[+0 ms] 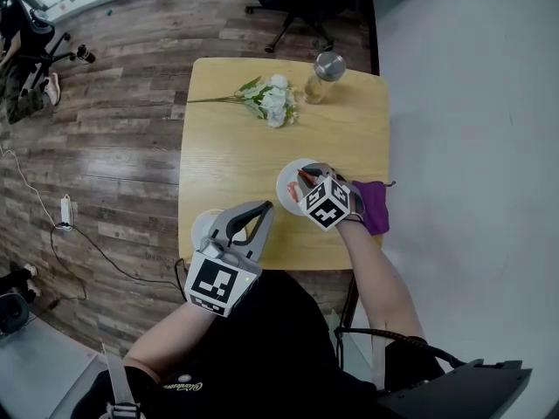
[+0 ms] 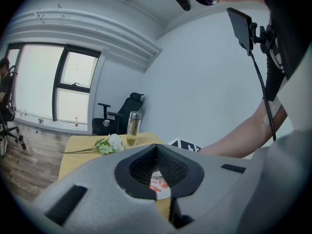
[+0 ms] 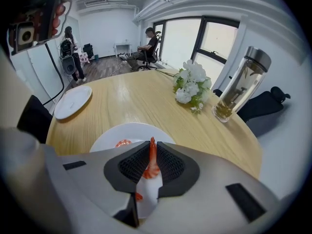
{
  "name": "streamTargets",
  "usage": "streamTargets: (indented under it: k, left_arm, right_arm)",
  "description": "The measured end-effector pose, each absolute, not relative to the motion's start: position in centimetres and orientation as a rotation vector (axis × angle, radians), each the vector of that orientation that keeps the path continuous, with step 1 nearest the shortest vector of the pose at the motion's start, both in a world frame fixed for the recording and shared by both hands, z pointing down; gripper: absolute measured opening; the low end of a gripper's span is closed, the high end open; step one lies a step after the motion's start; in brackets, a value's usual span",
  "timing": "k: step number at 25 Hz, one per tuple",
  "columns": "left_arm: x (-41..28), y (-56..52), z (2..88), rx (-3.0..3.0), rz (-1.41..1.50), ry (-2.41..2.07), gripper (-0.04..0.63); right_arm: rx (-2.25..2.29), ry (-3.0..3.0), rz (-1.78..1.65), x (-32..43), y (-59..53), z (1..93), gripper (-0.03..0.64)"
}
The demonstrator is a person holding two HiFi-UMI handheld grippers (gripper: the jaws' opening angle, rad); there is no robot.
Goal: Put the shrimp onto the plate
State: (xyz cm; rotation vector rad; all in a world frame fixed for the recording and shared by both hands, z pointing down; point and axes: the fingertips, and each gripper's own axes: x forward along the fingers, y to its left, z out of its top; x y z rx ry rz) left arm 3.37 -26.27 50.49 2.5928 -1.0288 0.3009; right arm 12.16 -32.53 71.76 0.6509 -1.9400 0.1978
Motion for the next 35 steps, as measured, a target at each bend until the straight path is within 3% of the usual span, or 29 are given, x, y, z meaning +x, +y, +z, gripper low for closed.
streamTargets:
  k: [35]
  left_arm:
    - [3.0,-25.6,49.7,2.613,0.301,-1.035,0.003]
  right_arm:
    - [0.717,-1.971,0.253,12.2,-33.0,70.4,0.064]
